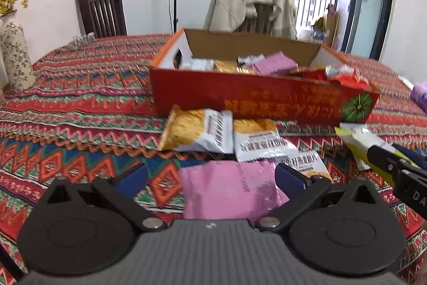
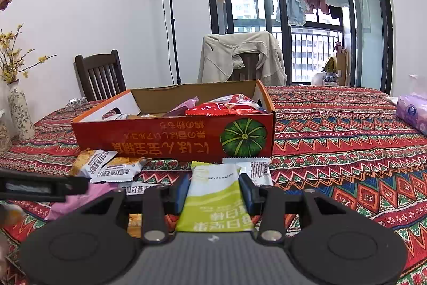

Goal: Organize snacks
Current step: 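Grasp a green-and-white bar with the right tool while the left grasps a pink packet, then carry both packets into the orange box and open both tools, then withdraw both open tools from the box back to the snack pile, then grasp a clear white packet with the right tool while the left grasps a biscuit packet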

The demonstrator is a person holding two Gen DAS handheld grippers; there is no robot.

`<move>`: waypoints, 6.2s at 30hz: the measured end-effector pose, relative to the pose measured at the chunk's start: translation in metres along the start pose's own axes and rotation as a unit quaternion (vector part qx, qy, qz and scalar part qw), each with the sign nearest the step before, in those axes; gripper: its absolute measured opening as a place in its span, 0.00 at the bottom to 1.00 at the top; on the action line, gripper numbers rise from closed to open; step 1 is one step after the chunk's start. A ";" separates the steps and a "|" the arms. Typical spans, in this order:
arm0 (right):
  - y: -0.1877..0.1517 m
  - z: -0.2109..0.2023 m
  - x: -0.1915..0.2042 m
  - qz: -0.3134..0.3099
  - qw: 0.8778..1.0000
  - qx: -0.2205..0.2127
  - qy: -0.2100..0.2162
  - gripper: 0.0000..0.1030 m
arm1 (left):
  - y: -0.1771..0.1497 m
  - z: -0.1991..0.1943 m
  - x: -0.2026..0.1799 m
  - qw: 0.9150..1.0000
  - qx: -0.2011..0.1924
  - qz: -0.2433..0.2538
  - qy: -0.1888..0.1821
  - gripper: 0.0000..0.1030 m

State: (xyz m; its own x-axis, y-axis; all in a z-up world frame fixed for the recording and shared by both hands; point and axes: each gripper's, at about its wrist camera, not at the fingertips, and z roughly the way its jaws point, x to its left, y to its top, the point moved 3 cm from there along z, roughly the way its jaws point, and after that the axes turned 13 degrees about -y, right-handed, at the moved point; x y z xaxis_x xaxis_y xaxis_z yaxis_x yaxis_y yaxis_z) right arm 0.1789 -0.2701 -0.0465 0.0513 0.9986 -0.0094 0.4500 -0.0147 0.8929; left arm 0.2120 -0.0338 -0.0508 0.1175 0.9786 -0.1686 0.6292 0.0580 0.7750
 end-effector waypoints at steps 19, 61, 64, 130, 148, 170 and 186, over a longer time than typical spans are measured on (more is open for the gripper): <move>-0.001 -0.006 -0.002 0.001 1.000 -0.015 0.009 0.38 | -0.014 0.013 -0.012 0.999 0.027 -0.031 0.009 0.92; 0.056 -0.028 0.009 -0.037 0.988 -0.147 -0.006 0.38 | 0.052 -0.045 -0.022 0.989 -0.129 0.061 -0.042 0.66; 0.072 -0.017 0.012 -0.040 0.988 -0.150 -0.010 0.38 | 0.065 -0.036 -0.024 0.988 -0.133 0.062 -0.040 0.67; 0.119 0.054 0.014 -0.013 0.993 -0.110 -0.049 1.00 | 0.109 0.043 0.015 0.987 -0.156 -0.022 0.009 1.00; 0.061 0.032 -0.014 -0.023 1.000 0.016 -0.002 1.00 | 0.053 -0.024 0.039 0.992 -0.122 -0.012 0.011 1.00; 0.021 0.095 -0.007 -0.032 0.989 0.132 -0.054 0.96 | 0.008 -0.016 0.078 0.994 -0.091 -0.058 0.027 1.00; 0.018 0.081 -0.008 -0.031 0.995 0.082 -0.056 0.41 | 0.008 -0.016 0.089 0.992 -0.088 -0.088 0.018 1.00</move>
State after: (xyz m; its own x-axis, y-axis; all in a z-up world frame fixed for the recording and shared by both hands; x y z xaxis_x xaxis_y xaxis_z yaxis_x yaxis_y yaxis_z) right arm 0.2588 -0.2822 -0.0664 0.1133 0.9863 -0.1197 0.5943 0.0292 0.8037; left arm 0.2154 0.0566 -0.0501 -0.0119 0.9564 -0.2919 0.4927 0.2596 0.8305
